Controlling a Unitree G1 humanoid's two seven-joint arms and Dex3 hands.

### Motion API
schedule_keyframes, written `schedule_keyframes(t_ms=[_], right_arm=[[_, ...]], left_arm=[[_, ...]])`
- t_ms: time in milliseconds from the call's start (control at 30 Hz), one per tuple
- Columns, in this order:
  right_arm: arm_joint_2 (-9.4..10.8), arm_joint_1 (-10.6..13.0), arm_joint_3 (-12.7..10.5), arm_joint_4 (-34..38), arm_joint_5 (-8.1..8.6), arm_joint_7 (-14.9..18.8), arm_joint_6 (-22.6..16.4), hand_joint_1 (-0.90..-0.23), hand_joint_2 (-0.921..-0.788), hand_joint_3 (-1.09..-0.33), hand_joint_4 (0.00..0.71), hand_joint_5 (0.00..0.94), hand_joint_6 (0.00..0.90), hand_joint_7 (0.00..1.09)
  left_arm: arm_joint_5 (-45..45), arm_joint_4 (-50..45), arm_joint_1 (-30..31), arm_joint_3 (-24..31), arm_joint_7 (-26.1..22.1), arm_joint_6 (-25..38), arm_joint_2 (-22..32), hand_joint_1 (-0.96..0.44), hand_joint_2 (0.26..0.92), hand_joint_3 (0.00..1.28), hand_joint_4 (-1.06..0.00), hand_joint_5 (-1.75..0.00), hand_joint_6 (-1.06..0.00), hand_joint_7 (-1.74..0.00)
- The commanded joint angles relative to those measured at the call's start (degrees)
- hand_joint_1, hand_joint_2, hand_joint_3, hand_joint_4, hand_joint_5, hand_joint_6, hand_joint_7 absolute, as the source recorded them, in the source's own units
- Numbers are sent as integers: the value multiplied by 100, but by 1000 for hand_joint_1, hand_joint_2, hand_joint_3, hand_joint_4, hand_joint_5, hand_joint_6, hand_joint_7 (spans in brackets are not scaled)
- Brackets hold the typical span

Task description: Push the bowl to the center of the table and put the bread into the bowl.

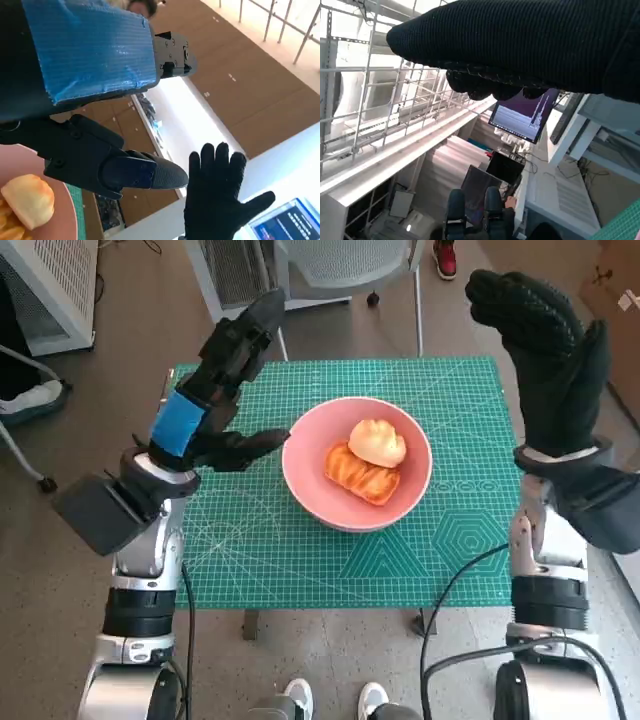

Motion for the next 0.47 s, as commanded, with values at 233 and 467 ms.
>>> schedule_keyframes(t_ms=[233,467], right_arm=[[39,-39,10,81,22,18,99,-492,-921,-478,312,2,427,1],[37,-27,25,52,17,15,137,-485,-921,-476,312,2,428,1]], left_arm=[[15,108,-68,66,195,-150,-96,-590,921,285,-1,0,1,-328],[30,118,-64,67,283,-151,-141,-578,921,290,-4,-1,1,-325]])
